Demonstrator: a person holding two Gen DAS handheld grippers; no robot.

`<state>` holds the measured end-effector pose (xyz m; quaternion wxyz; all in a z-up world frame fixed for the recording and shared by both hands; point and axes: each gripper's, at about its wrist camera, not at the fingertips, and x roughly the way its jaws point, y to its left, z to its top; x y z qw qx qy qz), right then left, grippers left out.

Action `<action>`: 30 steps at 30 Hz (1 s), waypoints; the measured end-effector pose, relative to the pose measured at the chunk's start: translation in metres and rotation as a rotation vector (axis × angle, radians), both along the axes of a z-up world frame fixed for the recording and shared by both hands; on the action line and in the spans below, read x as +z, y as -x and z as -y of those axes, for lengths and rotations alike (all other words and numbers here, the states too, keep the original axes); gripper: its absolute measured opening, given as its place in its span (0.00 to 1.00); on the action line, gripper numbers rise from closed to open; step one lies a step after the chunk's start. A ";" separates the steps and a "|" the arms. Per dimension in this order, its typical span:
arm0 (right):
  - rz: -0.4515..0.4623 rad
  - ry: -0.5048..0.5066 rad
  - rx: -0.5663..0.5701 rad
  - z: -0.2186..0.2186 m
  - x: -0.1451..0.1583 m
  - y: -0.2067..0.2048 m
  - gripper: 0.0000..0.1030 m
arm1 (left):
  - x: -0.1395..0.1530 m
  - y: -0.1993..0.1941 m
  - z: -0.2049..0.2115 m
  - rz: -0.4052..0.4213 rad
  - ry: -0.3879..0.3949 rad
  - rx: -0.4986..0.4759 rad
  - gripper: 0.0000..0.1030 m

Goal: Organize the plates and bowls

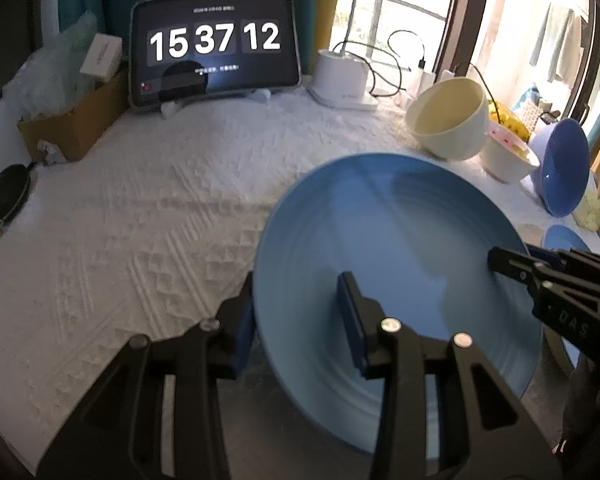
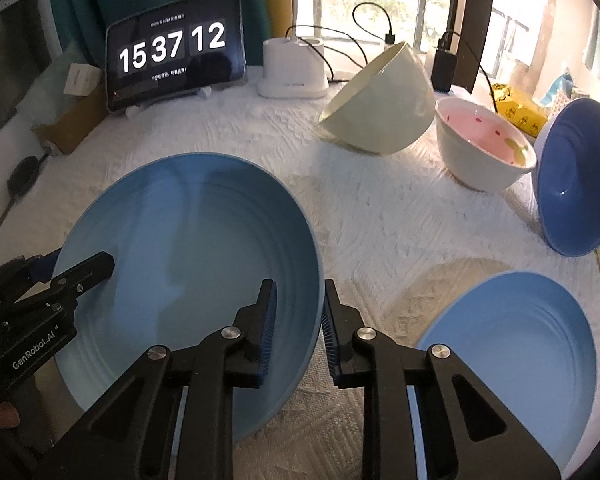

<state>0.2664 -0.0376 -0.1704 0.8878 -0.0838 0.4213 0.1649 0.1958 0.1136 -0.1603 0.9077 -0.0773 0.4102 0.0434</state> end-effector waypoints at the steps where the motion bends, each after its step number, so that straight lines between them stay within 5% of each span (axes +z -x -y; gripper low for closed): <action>1: 0.006 -0.002 0.000 0.001 0.002 0.001 0.23 | 0.002 0.001 0.000 0.004 0.000 0.001 0.39; 30: 0.109 -0.110 -0.057 0.065 0.044 0.035 0.23 | 0.060 0.027 0.060 0.113 -0.032 -0.068 0.39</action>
